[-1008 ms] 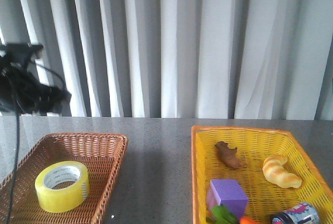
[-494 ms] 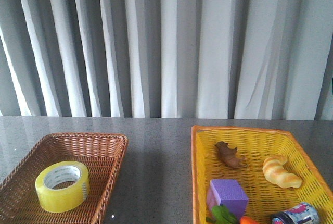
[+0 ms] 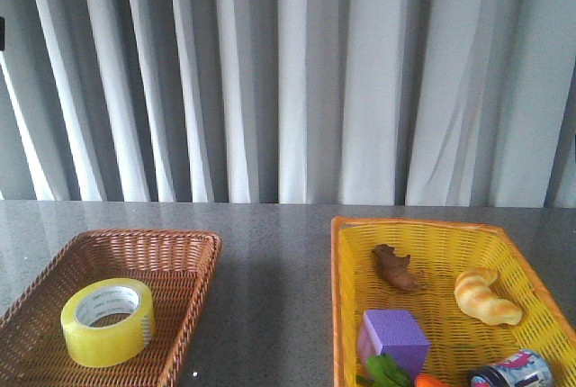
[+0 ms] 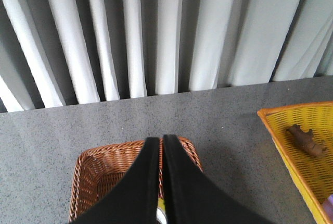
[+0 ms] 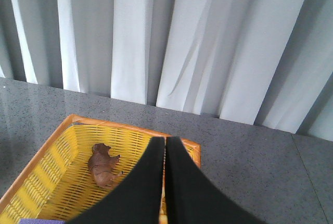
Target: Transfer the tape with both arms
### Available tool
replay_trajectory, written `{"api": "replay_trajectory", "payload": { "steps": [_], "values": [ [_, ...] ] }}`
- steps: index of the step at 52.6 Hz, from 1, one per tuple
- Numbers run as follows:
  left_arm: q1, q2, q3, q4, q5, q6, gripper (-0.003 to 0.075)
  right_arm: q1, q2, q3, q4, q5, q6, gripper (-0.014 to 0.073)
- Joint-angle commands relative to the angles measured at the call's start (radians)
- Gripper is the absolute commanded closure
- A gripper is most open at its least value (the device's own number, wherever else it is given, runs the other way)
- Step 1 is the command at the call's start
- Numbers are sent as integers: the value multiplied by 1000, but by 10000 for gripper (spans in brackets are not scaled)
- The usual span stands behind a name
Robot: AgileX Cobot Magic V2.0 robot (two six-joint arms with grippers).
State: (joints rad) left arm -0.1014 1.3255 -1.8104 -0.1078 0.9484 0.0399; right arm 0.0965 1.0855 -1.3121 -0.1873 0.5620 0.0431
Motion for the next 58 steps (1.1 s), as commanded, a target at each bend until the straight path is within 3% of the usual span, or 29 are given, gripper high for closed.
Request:
{"api": "replay_trajectory", "payload": {
  "steps": [1, 17, 23, 42, 58],
  "values": [
    [1, -18, -1, -8, -69, -4, 727, -4, -16, -25, -16, -74, 1, 601],
    [1, -19, 22, 3, -73, -3, 727, -4, -16, -25, -16, -73, 1, 601],
    [1, -103, 109, 47, -144, -2, 727, -4, -16, -25, -16, -73, 1, 601],
    [1, -693, 852, 71, -629, -3, 727, -4, -16, -25, -16, -73, 1, 601],
    [1, -1265, 1498, 71, -802, -40, 727, -4, -16, -25, -16, -73, 1, 601]
  ]
}}
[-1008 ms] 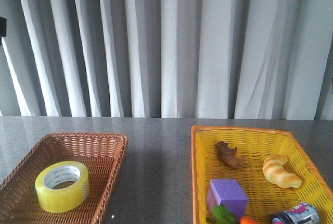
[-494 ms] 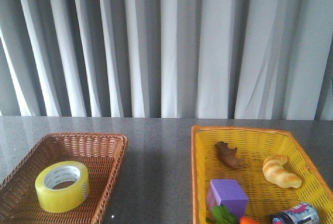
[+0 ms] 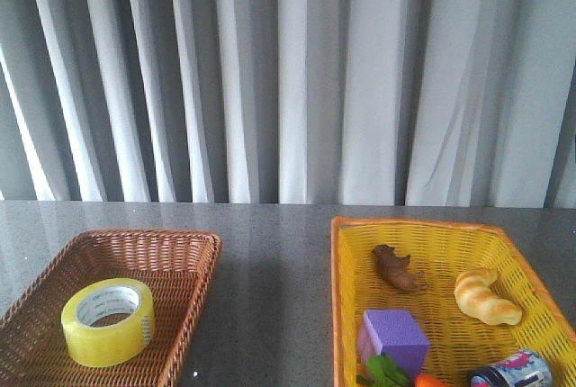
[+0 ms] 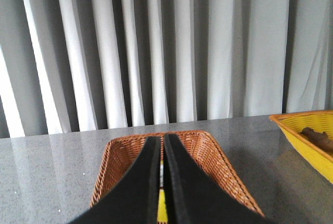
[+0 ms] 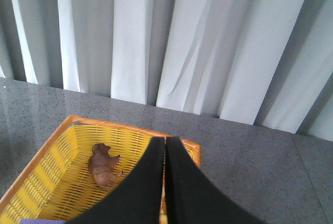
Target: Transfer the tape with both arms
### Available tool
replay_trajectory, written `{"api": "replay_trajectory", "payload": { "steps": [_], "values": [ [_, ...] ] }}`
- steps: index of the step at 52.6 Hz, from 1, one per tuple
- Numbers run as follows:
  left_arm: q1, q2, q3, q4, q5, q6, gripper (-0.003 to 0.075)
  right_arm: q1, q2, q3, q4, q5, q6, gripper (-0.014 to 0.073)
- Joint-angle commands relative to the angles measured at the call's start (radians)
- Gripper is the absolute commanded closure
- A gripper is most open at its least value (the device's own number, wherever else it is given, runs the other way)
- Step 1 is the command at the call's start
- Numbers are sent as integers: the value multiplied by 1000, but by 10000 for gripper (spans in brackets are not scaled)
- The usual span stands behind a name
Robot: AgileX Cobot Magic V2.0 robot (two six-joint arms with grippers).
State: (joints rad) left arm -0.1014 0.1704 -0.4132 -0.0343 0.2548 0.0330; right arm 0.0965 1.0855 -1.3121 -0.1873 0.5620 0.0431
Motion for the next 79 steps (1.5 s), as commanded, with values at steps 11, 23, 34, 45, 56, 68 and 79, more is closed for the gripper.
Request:
{"api": "replay_trajectory", "payload": {
  "steps": [11, 23, 34, 45, 56, 68, 79],
  "values": [
    [6, -192, 258, 4, -58, -83, 727, -4, -17, -25, -13, -79, 2, 601],
    [11, -200, 364, -4, -189, -74, 727, -4, -17, -25, -12, -74, 2, 601],
    [11, -200, 417, 5, -295, -49, 727, -4, -17, -25, -13, -74, 2, 601],
    [11, -200, 417, -4, -284, -21, 727, -4, -17, -25, -13, -74, 2, 601],
    [11, -200, 417, -4, -287, -21, 727, -4, -17, -25, -13, -74, 2, 601],
    [11, -199, 416, -4, -284, -23, 727, -4, -17, -25, -13, -74, 2, 601],
    [11, -199, 417, -4, -285, -23, 727, -4, -17, -25, -13, -74, 2, 601]
  ]
}}
